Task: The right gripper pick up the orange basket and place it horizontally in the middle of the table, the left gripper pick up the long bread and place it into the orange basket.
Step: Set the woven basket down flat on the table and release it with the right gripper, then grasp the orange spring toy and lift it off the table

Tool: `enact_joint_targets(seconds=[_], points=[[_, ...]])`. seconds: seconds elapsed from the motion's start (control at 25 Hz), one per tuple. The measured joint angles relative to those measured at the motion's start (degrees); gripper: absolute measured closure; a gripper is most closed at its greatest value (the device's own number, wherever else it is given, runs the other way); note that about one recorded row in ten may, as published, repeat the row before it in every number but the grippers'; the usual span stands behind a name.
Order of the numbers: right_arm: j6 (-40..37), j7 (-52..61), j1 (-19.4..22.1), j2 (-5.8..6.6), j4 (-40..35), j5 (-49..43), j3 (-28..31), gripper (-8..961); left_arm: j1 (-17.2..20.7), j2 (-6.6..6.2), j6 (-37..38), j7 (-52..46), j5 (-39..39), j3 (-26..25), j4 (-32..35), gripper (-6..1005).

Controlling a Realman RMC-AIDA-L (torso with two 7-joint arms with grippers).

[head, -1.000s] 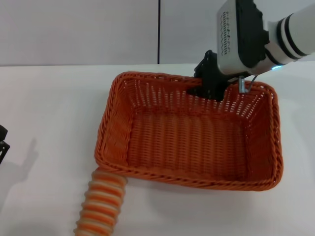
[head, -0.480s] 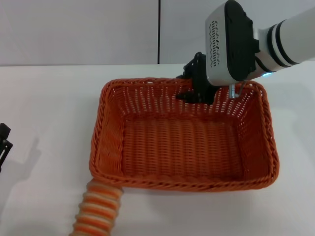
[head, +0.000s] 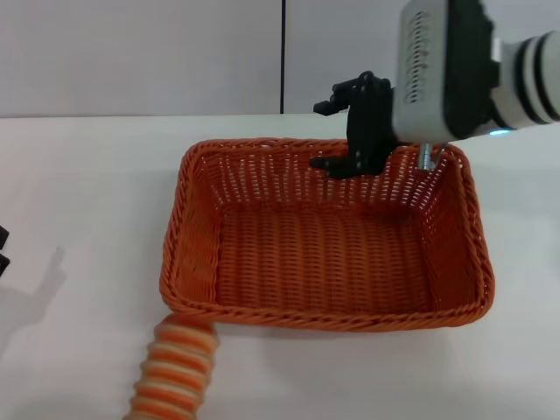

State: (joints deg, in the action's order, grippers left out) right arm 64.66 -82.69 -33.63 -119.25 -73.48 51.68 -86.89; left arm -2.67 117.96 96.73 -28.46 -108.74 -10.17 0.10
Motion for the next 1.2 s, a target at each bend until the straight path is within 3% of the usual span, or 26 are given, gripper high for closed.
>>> enact_joint_targets(seconds=[0.12, 0.16, 0.2, 0.28, 0.32, 0.36, 0.4, 0.44, 0.48, 0.52, 0.56, 0.64, 0.68, 0.8, 0.88, 1.2], points=[[0.5, 0.0, 5.4, 0.11, -6.3, 6.5, 1.2, 311, -1.1, -0.04, 3.3, -9.4, 0.0, 2.9, 7.4, 170], [1.0, -0.2, 9.4, 0.17, -10.6, 11.3, 2.6, 305, -1.6, -0.11, 4.8, -14.2, 0.0, 4.5, 10.8, 170], [1.0, -0.2, 9.4, 0.17, -10.6, 11.3, 2.6, 298, -1.6, -0.11, 4.8, -14.2, 0.0, 4.5, 10.8, 170], [2.8, -1.0, 15.0, 0.26, -15.3, 17.8, 5.5, 285, -3.4, -0.18, 11.3, -31.0, -0.1, 13.1, 26.8, 170], [2.8, -1.0, 15.0, 0.26, -15.3, 17.8, 5.5, 285, -3.4, -0.18, 11.3, -31.0, -0.1, 13.1, 26.8, 170], [5.1, -1.8, 17.6, 0.26, -16.3, 23.0, 8.5, 285, -4.0, -0.15, 13.0, -38.5, -0.1, 16.0, 34.2, 170], [5.1, -1.8, 17.6, 0.26, -16.3, 23.0, 8.5, 285, -4.0, -0.15, 13.0, -38.5, -0.1, 16.0, 34.2, 170], [6.8, -2.1, 18.7, 0.27, -16.3, 26.3, 10.5, 285, -4.4, -0.16, 13.6, -42.4, -0.1, 17.7, 38.6, 170], [11.2, -2.3, 20.5, 0.25, -15.1, 32.7, 15.2, 285, -4.7, -0.27, 14.3, -48.6, -0.1, 21.1, 45.6, 170], [11.2, -2.3, 20.5, 0.25, -15.1, 32.7, 15.2, 285, -4.7, -0.27, 14.3, -48.6, -0.1, 21.1, 45.6, 170], [15.4, -2.3, 21.8, 0.25, -13.5, 38.4, 19.6, 285, -4.8, -0.45, 14.3, -54.0, -0.8, 25.6, 52.0, 170], [17.5, -2.3, 22.5, 0.25, -12.5, 40.9, 21.8, 285, -4.9, -0.53, 14.3, -56.3, -1.7, 27.4, 54.8, 169], [21.0, -2.4, 23.9, 0.24, -10.4, 45.9, 26.3, 285, -5.8, -0.6, 14.5, -61.8, -5.4, 31.0, 60.9, 169], [24.4, -2.5, 24.8, 0.24, -7.5, 50.3, 31.1, 285, -7.0, -0.41, 15.0, -66.4, -9.9, 34.1, 65.7, 169], [30.4, -2.5, 25.5, 0.25, -1.8, 56.6, 39.2, 285, -9.0, -0.08, 15.5, -72.5, -16.8, 39.1, 70.6, 169], [38.1, -2.6, 26.5, 0.31, 7.6, 60.1, 52.8, 285, -10.8, -0.02, 15.4, -80.3, -20.2, 43.0, 74.3, 170]])
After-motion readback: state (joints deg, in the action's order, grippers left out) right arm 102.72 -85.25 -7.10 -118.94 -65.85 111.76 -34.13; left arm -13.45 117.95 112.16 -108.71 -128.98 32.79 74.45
